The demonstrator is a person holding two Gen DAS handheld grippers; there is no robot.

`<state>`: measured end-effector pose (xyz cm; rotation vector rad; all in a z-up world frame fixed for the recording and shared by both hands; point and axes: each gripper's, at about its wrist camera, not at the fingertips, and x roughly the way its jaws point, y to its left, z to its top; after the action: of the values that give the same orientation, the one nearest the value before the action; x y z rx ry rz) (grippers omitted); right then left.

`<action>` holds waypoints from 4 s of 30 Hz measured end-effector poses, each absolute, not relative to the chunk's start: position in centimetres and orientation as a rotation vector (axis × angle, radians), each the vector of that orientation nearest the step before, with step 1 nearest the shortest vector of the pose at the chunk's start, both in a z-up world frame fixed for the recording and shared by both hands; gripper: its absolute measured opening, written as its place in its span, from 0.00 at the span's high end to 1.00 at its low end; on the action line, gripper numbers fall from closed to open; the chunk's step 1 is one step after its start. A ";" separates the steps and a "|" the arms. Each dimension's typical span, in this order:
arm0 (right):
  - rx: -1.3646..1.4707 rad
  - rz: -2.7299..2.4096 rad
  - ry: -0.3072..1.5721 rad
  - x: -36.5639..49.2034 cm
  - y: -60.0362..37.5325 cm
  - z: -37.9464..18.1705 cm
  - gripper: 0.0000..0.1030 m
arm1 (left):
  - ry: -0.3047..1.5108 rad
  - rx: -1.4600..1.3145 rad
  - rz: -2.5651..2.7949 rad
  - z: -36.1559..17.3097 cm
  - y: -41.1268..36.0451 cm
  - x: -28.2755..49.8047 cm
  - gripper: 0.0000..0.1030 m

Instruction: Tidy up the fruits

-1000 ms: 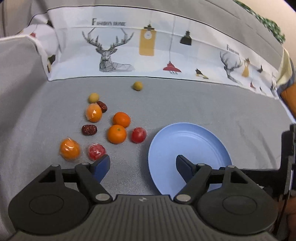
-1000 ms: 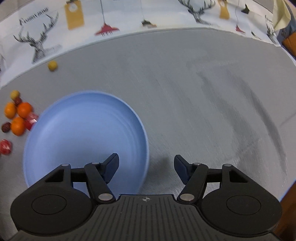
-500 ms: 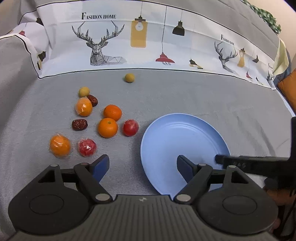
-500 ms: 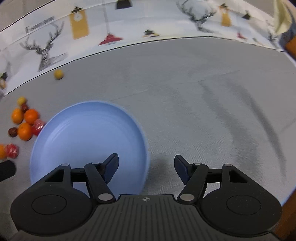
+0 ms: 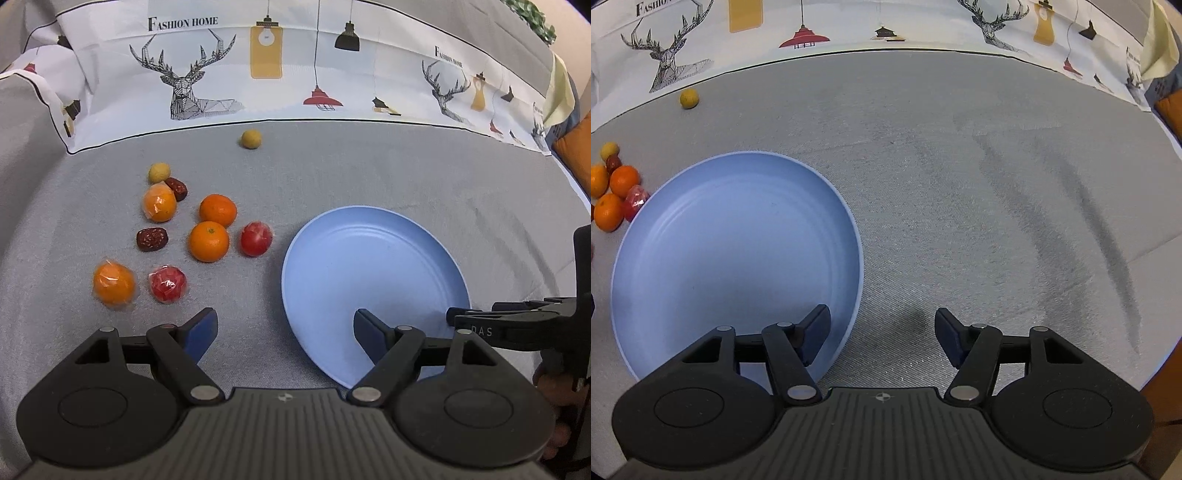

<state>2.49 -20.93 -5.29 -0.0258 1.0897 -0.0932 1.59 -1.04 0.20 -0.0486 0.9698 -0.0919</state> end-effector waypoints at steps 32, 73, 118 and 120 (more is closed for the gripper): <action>-0.043 -0.091 0.841 1.9 -18.8 -2.1 0.28 | 0.964 -0.015 -0.106 -0.3 -2.3 1.8 0.17; 0.046 -0.080 0.752 1.8 -19.0 -0.3 0.65 | 0.878 -0.007 -0.202 1.3 -2.5 0.9 0.83; -0.196 0.349 0.835 10.1 -1.9 -6.1 0.62 | 1.068 -0.299 0.169 -2.9 13.4 6.9 0.45; -0.189 0.355 0.835 10.2 -1.9 -6.3 0.67 | 1.072 -0.281 0.164 -2.9 13.1 7.0 0.46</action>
<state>10.19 -1.85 -6.28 -0.1893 0.8348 0.3548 6.97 13.14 -2.95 -0.2815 1.0721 0.1640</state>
